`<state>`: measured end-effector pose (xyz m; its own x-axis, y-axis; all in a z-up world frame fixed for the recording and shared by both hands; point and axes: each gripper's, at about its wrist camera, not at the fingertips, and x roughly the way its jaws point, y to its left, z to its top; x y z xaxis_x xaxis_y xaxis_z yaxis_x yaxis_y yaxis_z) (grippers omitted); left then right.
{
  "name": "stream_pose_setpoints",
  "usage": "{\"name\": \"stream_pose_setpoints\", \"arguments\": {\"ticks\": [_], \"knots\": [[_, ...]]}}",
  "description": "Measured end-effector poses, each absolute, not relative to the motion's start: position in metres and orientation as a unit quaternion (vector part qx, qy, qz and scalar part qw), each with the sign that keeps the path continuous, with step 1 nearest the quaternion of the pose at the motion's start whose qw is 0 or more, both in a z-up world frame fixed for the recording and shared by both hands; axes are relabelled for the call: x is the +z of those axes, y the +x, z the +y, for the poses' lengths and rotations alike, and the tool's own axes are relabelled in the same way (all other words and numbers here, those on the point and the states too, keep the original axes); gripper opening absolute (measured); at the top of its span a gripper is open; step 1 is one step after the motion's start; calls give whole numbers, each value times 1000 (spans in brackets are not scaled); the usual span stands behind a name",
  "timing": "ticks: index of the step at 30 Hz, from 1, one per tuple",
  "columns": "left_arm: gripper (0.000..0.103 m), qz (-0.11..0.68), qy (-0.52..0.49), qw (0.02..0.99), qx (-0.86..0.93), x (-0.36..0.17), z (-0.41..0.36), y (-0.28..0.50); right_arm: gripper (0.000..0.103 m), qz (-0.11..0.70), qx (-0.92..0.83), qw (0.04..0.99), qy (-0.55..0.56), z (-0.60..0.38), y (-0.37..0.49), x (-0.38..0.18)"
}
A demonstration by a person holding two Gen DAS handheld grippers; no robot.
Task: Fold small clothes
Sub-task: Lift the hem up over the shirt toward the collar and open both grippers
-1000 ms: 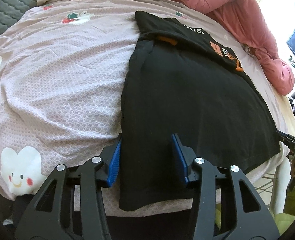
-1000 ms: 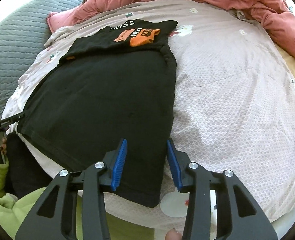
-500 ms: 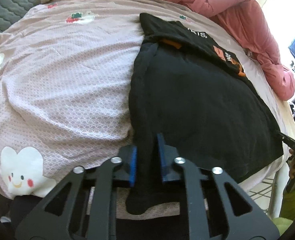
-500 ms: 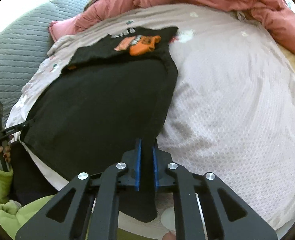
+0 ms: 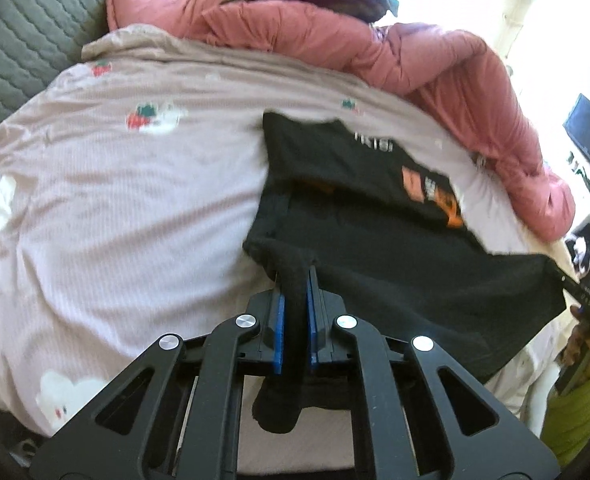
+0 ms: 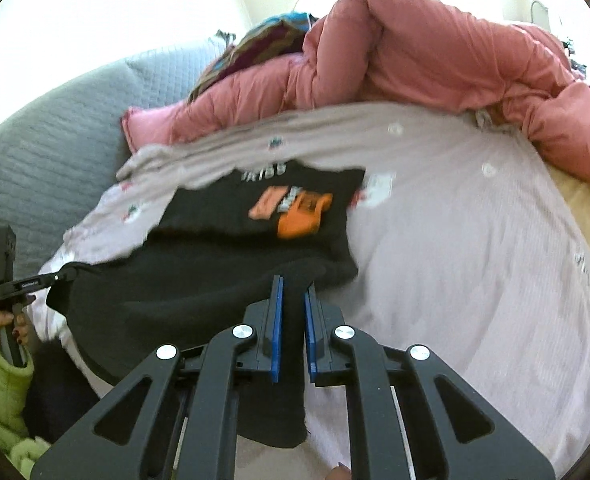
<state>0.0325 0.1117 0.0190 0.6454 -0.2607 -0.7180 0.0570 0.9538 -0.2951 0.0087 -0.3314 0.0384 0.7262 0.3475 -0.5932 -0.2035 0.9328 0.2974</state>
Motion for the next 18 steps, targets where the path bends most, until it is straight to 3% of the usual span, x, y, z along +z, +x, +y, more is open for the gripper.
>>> {"name": "stream_pose_setpoints", "arguments": {"ticks": [18], "knots": [[3, 371, -124, 918, -63, 40, 109, 141, 9, 304, 94, 944, 89, -332, 112, 49]]}}
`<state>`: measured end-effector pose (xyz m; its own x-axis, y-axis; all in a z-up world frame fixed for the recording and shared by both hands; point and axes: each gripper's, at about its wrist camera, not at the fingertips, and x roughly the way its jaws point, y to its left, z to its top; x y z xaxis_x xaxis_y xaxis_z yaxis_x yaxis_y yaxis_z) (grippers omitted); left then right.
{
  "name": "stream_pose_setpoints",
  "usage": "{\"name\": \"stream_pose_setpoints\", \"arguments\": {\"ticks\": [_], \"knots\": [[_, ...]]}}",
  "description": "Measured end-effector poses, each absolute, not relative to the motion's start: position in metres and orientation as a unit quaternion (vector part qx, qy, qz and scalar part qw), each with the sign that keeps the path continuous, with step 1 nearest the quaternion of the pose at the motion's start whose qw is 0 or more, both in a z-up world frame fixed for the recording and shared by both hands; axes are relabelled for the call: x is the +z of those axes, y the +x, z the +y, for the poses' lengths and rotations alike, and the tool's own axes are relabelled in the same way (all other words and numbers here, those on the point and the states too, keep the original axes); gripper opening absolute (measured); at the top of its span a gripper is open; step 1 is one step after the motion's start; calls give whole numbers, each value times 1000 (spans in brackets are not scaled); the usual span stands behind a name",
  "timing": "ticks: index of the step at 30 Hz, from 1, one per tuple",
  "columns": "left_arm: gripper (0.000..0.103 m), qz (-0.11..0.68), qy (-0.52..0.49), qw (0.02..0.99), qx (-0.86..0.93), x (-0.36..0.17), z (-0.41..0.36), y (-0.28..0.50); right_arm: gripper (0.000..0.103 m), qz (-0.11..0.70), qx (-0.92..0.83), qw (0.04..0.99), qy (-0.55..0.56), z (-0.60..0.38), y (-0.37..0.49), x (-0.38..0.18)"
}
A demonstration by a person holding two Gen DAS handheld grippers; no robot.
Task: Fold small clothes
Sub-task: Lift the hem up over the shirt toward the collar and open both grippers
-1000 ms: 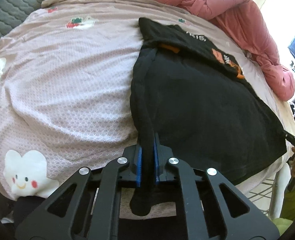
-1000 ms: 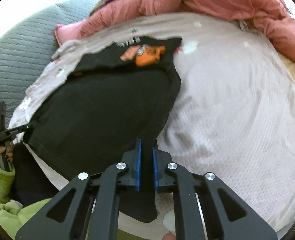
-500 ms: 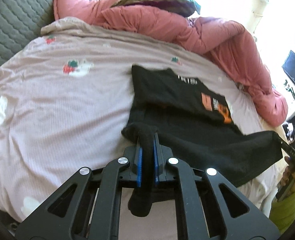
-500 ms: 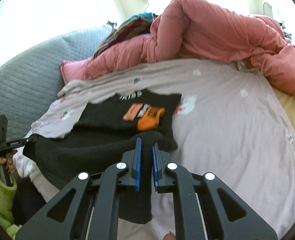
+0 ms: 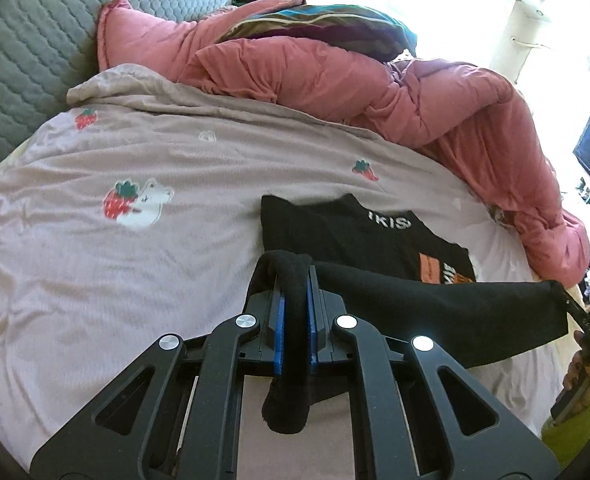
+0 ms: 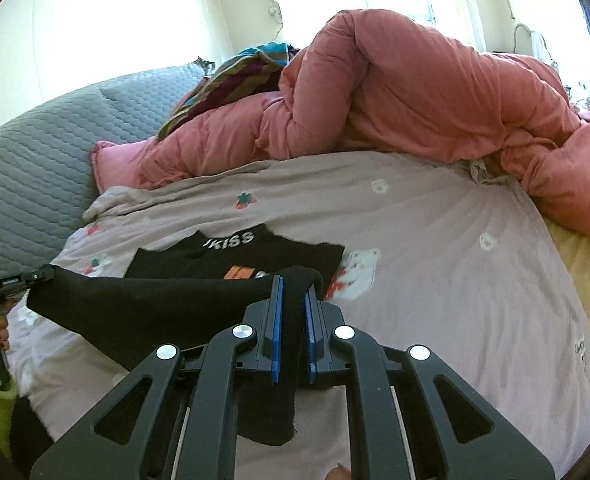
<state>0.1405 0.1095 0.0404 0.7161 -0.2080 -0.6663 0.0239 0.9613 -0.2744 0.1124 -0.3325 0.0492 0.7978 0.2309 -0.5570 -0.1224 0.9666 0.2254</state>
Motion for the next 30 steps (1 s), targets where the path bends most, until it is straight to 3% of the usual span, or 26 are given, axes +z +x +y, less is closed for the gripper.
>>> {"name": "stream_pose_setpoints", "arguments": {"ticks": [23, 26, 27, 28, 30], "knots": [[4, 389, -123, 912, -35, -19, 99, 233, 9, 390, 13, 920, 44, -320, 205, -22], [7, 390, -138, 909, -43, -28, 105, 235, 26, 406, 1, 914, 17, -313, 207, -29], [12, 388, -140, 910, -49, -28, 106, 234, 55, 404, -9, 915, 2, -310, 206, -29], [18, 387, -142, 910, -53, -28, 107, 233, 68, 397, -26, 917, -16, -307, 203, -27], [24, 384, -138, 911, -61, -26, 106, 231, 67, 383, -31, 923, -25, -305, 196, -21]]}}
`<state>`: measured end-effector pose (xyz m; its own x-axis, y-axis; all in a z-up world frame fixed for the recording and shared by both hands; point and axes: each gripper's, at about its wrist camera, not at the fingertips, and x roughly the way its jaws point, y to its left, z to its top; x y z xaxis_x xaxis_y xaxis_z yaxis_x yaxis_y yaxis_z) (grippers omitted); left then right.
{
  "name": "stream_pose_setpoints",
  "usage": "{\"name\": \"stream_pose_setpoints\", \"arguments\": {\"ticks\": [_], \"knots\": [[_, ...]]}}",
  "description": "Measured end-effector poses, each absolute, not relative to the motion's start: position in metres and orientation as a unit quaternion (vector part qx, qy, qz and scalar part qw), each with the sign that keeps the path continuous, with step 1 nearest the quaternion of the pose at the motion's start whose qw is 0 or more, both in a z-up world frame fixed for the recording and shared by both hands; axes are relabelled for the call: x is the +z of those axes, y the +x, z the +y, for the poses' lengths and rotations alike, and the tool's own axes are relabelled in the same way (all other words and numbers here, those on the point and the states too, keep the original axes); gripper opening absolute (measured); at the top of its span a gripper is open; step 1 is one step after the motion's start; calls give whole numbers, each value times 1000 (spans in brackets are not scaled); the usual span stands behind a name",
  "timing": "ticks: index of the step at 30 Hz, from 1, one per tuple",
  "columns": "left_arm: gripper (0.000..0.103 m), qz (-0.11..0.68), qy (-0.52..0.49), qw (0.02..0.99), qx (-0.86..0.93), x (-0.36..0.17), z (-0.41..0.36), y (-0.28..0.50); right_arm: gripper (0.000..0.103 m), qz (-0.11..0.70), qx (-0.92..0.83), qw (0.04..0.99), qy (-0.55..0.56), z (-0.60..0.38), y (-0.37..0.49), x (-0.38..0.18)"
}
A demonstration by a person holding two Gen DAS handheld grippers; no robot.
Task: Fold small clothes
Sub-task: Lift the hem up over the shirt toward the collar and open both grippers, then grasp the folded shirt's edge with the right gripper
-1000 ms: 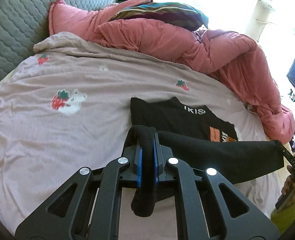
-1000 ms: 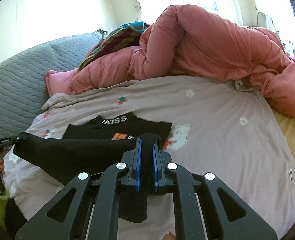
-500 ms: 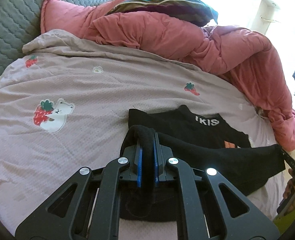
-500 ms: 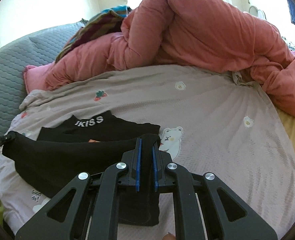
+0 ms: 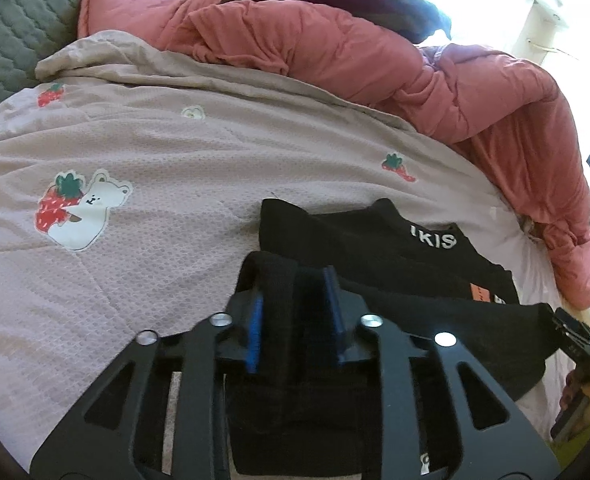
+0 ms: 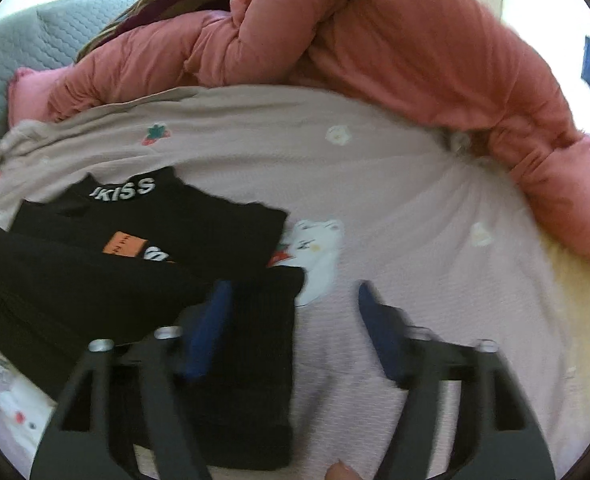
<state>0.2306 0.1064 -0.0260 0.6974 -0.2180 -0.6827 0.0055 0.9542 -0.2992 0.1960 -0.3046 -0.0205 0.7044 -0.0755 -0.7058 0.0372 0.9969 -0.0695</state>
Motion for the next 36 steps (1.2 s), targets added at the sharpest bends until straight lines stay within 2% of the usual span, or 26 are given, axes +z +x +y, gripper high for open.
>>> {"name": "stream_pose_setpoints", "arguments": {"ticks": [3, 6, 12, 19, 22, 27, 29, 32, 36], "knots": [[32, 376, -138, 914, -68, -21, 105, 227, 67, 363, -24, 931, -35, -296, 182, -8], [50, 364, -129, 921, -56, -15, 104, 222, 67, 348, 3, 936, -62, -274, 166, 2], [51, 353, -129, 925, -47, -9, 110, 214, 67, 354, 83, 927, -90, -222, 144, 6], [58, 339, -128, 931, -42, 1, 118, 199, 64, 384, 146, 909, -73, -181, 136, -4], [58, 325, -126, 937, -30, 8, 125, 186, 50, 396, 158, 901, -81, -169, 135, -11], [58, 309, -106, 945, -31, 18, 126, 166, 41, 414, 160, 893, -76, -164, 140, -23], [58, 309, -104, 944, -43, 20, 123, 161, 40, 424, 154, 890, -72, -164, 143, -28], [51, 327, -80, 939, -75, 16, 104, 157, 39, 437, 145, 885, -68, -163, 149, -37], [47, 375, -60, 914, -143, -6, 73, 158, 39, 442, 134, 884, -65, -162, 148, -39]]}}
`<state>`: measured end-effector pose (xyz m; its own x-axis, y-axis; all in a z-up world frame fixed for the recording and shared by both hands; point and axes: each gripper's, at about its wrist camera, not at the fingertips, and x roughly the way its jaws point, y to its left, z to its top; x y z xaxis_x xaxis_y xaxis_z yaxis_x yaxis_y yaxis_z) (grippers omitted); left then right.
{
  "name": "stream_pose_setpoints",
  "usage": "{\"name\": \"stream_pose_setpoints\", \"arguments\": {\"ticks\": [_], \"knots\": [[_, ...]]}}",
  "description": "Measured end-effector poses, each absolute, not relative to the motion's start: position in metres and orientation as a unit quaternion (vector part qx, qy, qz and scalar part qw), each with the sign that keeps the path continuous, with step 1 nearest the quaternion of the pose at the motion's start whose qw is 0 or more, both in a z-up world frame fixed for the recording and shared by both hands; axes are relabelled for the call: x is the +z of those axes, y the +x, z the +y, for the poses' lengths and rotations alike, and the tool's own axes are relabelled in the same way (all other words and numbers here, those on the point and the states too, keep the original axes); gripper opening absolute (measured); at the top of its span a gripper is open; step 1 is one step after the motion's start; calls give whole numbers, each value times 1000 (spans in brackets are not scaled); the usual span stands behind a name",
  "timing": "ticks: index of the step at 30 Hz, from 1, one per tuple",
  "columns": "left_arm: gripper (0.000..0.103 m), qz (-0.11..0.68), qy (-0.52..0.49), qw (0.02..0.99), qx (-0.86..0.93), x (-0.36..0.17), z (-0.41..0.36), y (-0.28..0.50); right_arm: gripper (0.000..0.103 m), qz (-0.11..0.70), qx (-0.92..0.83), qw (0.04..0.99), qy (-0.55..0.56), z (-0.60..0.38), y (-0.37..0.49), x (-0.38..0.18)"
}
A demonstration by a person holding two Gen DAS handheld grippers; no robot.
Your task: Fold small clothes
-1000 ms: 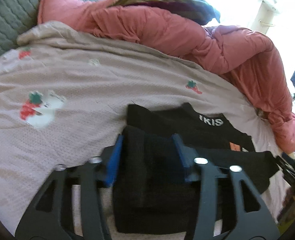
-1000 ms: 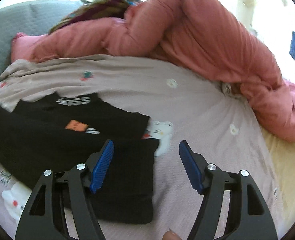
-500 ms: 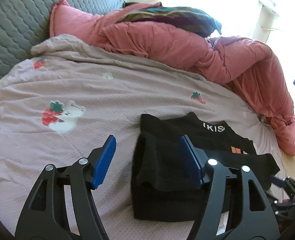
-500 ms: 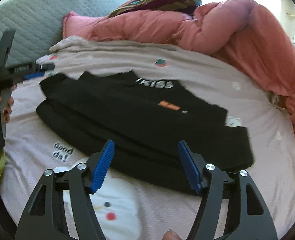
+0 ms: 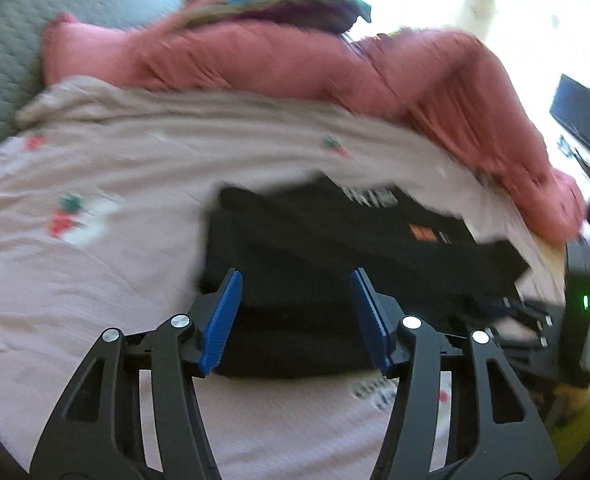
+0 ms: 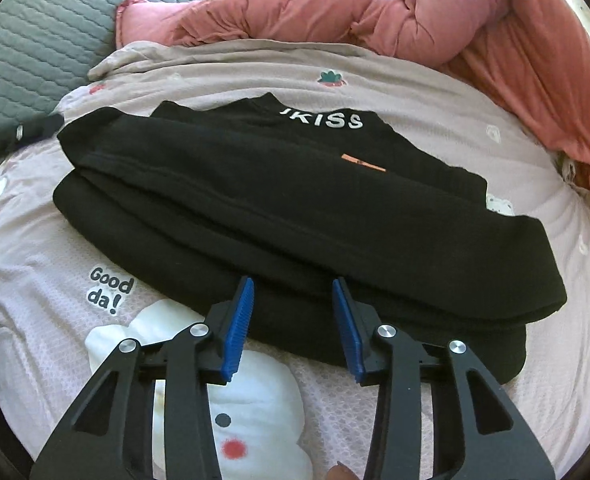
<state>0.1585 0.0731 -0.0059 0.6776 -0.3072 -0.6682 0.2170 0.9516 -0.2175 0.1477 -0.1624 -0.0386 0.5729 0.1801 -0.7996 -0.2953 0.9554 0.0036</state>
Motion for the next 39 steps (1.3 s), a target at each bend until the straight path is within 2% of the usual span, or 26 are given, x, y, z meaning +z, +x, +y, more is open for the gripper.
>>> {"name": "stream_pose_setpoints", "arguments": {"ticks": [11, 19, 22, 27, 39], "knots": [[44, 426, 22, 892, -150, -48, 37, 162, 32, 456, 141, 878, -35, -173, 141, -50], [45, 404, 13, 900, -160, -45, 41, 171, 32, 431, 146, 889, -42, -171, 174, -40], [48, 394, 2, 902, -178, -41, 41, 173, 32, 421, 153, 894, -25, -176, 194, -32], [48, 370, -20, 903, -216, -32, 39, 173, 32, 427, 147, 892, 21, -191, 241, -29], [50, 369, 33, 902, -221, -45, 16, 194, 32, 443, 136, 884, 65, -204, 305, -29]]}}
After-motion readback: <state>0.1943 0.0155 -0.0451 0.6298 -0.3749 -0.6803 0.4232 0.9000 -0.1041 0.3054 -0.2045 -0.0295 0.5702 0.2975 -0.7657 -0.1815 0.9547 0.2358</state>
